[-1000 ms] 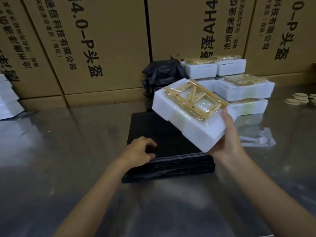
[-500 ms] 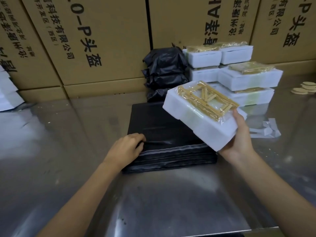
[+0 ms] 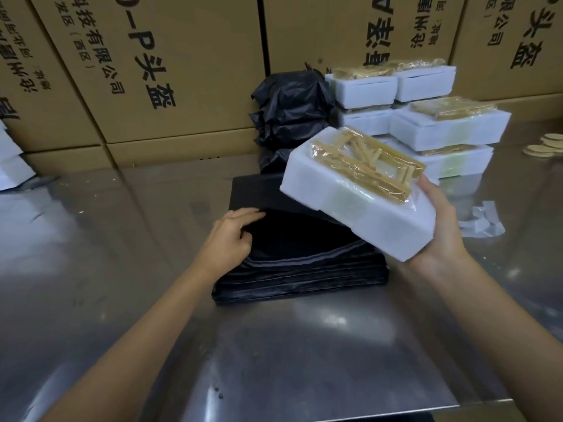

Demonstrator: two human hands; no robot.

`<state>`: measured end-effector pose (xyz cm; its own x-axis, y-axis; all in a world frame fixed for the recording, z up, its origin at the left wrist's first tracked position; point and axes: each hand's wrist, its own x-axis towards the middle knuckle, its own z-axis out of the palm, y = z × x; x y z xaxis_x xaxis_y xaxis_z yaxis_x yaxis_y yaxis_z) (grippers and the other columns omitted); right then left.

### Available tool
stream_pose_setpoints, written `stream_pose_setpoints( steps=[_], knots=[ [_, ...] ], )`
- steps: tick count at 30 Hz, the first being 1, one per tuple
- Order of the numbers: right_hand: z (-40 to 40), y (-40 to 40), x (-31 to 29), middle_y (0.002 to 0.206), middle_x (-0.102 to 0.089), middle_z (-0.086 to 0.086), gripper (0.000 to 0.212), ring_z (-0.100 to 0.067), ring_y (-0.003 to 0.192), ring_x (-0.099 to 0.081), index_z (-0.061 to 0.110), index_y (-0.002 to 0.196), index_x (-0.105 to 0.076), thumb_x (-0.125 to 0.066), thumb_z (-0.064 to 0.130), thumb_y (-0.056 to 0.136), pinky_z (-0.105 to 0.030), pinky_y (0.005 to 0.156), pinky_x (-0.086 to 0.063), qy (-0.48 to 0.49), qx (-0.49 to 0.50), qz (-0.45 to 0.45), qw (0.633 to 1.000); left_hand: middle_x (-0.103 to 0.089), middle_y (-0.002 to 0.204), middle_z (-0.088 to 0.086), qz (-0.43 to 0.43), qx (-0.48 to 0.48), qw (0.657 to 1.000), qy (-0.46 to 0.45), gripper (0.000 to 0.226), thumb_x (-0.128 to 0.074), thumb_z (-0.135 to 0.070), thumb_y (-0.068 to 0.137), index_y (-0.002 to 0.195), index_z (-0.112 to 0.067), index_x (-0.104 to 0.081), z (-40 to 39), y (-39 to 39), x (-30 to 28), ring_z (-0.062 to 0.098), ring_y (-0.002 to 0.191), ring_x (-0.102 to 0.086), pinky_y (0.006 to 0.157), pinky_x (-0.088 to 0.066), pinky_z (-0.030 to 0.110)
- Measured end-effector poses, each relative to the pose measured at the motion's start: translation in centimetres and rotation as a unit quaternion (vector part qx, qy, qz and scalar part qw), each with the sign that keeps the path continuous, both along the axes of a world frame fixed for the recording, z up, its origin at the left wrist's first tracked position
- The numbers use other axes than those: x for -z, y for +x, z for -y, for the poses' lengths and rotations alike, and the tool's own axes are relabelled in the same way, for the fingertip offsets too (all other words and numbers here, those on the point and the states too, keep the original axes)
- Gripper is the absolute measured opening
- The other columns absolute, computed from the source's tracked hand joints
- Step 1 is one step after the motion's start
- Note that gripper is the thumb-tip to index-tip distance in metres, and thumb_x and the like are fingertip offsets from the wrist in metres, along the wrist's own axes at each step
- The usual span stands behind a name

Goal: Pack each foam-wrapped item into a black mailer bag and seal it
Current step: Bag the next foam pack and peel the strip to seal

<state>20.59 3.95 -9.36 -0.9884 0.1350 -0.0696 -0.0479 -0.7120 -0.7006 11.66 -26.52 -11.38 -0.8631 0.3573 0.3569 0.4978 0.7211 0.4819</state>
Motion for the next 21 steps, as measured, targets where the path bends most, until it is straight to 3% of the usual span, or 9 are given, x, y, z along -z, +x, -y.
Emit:
stream_pose_setpoints(
  steps=[2,5,7,9,11,12,15,19,21],
  knots=[
    [-0.6,0.5,-0.4,0.124,-0.072,-0.003,0.047,-0.024,0.101,-0.073,0.025,0.126,-0.071,-0.066,0.054,0.089,-0.04,0.079,-0.06,0.025,-0.054,-0.008,0.998,-0.048,0.15,0.0,-0.011,0.018,1.0,-0.002,0.063,-0.051,0.012,0.086,0.143,-0.015,-0.053,-0.8,-0.4,-0.6,0.02,0.137,-0.04,0.118,-0.026,0.031],
    [-1.6,1.2,-1.0,0.107,-0.077,0.0,0.035,-0.021,0.09,-0.076,0.023,0.107,-0.08,-0.069,0.05,0.087,-0.035,0.071,-0.06,0.074,-0.126,0.008,0.989,-0.054,0.144,-0.001,-0.008,0.118,0.993,0.016,0.059,-0.061,0.009,0.088,0.142,-0.013,-0.053,-2.0,-0.4,-2.1,0.019,0.132,-0.049,0.111,-0.04,0.04],
    [-2.0,1.5,-0.9,0.097,-0.079,0.0,0.033,-0.021,0.084,-0.076,0.021,0.097,-0.082,-0.074,0.049,0.082,-0.034,0.069,-0.06,0.114,-0.14,0.051,0.982,-0.055,0.141,-0.002,-0.018,0.151,0.988,0.023,0.05,-0.066,-0.003,0.092,0.14,-0.014,-0.054,-2.5,-0.4,-2.4,0.016,0.13,-0.051,0.108,-0.045,0.036],
    [-2.5,1.7,-0.3,0.102,-0.078,-0.002,0.038,-0.023,0.089,-0.075,0.019,0.104,-0.08,-0.076,0.05,0.081,-0.035,0.077,-0.06,0.139,-0.153,0.09,0.974,-0.032,0.16,-0.008,0.006,0.112,0.994,0.015,0.06,-0.06,-0.022,0.099,0.154,-0.024,-0.035,-2.6,-0.5,-2.3,0.01,0.146,-0.029,0.118,-0.027,0.023],
    [-2.8,2.1,0.5,0.099,-0.078,-0.002,0.037,-0.023,0.086,-0.075,0.02,0.104,-0.08,-0.076,0.049,0.081,-0.036,0.075,-0.06,0.135,-0.15,0.111,0.973,-0.011,0.164,-0.017,-0.006,0.078,0.996,-0.03,0.075,-0.057,-0.016,0.1,0.159,-0.031,-0.013,-2.3,-0.6,-1.7,0.002,0.149,-0.012,0.11,-0.011,0.003],
    [-2.8,2.4,0.7,0.095,-0.078,-0.001,0.032,-0.023,0.082,-0.076,0.021,0.098,-0.082,-0.075,0.048,0.082,-0.036,0.07,-0.06,0.132,-0.142,0.112,0.975,-0.007,0.164,-0.019,-0.023,0.07,0.996,-0.053,0.082,-0.058,-0.007,0.098,0.16,-0.031,-0.009,-2.2,-0.6,-1.4,0.001,0.149,-0.01,0.108,-0.008,0.0],
    [-2.7,3.1,1.3,0.088,-0.078,-0.001,0.026,-0.022,0.074,-0.076,0.022,0.086,-0.083,-0.071,0.045,0.08,-0.035,0.061,-0.06,0.105,-0.094,0.11,0.984,-0.003,0.165,-0.02,-0.036,0.064,0.996,-0.051,0.088,-0.048,0.01,0.093,0.16,-0.03,-0.008,-2.1,0.0,-1.2,-0.005,0.148,-0.007,0.117,-0.014,0.013],
    [-2.1,3.2,1.7,0.112,-0.075,-0.005,0.04,-0.027,0.088,-0.075,0.023,0.117,-0.075,-0.065,0.049,0.088,-0.039,0.069,-0.061,0.059,-0.03,0.115,0.991,0.0,0.163,-0.027,-0.024,0.068,0.997,-0.027,0.094,-0.044,0.015,0.087,0.159,-0.034,-0.007,-2.4,1.1,-0.7,-0.028,0.128,-0.013,0.1,-0.035,0.009],
    [-1.2,3.0,1.5,0.113,-0.076,-0.004,0.043,-0.025,0.088,-0.076,0.023,0.12,-0.074,-0.059,0.051,0.092,-0.038,0.068,-0.062,0.048,0.0,0.101,0.994,0.001,0.163,-0.027,-0.014,0.063,0.998,0.005,0.094,-0.044,0.014,0.088,0.159,-0.033,-0.007,-3.1,1.7,-0.2,-0.018,0.138,-0.018,0.102,-0.032,0.004]
  ],
)
